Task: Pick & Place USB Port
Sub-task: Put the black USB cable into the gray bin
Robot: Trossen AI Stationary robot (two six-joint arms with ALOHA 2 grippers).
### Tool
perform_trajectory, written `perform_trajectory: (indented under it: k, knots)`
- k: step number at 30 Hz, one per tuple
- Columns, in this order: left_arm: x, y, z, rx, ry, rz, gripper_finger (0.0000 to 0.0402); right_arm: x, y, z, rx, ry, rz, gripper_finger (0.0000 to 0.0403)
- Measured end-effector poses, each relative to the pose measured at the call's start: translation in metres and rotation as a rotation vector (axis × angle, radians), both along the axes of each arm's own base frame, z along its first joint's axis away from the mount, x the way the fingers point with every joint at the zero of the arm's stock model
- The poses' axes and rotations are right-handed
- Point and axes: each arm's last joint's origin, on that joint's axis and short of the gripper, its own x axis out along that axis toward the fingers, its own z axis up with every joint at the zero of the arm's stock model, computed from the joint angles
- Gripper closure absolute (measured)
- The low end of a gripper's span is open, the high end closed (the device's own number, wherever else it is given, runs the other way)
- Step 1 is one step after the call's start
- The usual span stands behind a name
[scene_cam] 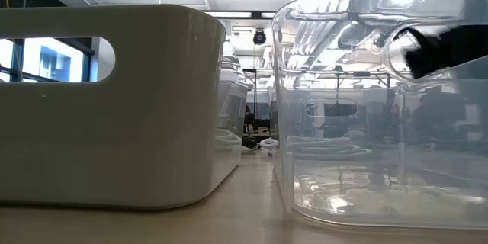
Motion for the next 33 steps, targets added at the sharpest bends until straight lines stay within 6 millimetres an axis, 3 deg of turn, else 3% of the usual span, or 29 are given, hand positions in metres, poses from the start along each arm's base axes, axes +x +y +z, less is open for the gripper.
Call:
perform_trajectory:
  k: [4, 14, 18, 21, 24, 33]
  knots:
    - [0.011, -0.002, 0.005, -0.022, -0.068, -0.058, 0.0400, 0.014, -0.006, 0.038, -0.033, -0.156, 0.007, 0.0382]
    - [0.047, -0.007, 0.011, -0.043, -0.201, -0.237, 0.0401, 0.045, -0.026, 0.191, -0.252, -0.704, 0.183, 0.0382]
    - [0.055, -0.007, 0.011, -0.049, -0.228, -0.205, 0.0401, 0.045, -0.026, 0.233, -0.323, -0.848, 0.272, 0.0382]
    - [0.059, -0.006, 0.007, -0.051, -0.200, -0.199, 0.0396, 0.043, -0.027, 0.247, -0.347, -0.891, 0.301, 0.0382]
    - [0.061, -0.007, 0.006, -0.083, -0.201, -0.214, 0.0373, 0.044, -0.026, 0.248, -0.350, -0.902, 0.332, 0.0382]
    - [0.071, -0.007, 0.005, -0.189, -0.238, -0.171, 0.0239, 0.063, -0.024, 0.234, -0.336, -0.875, 0.464, 0.0383]
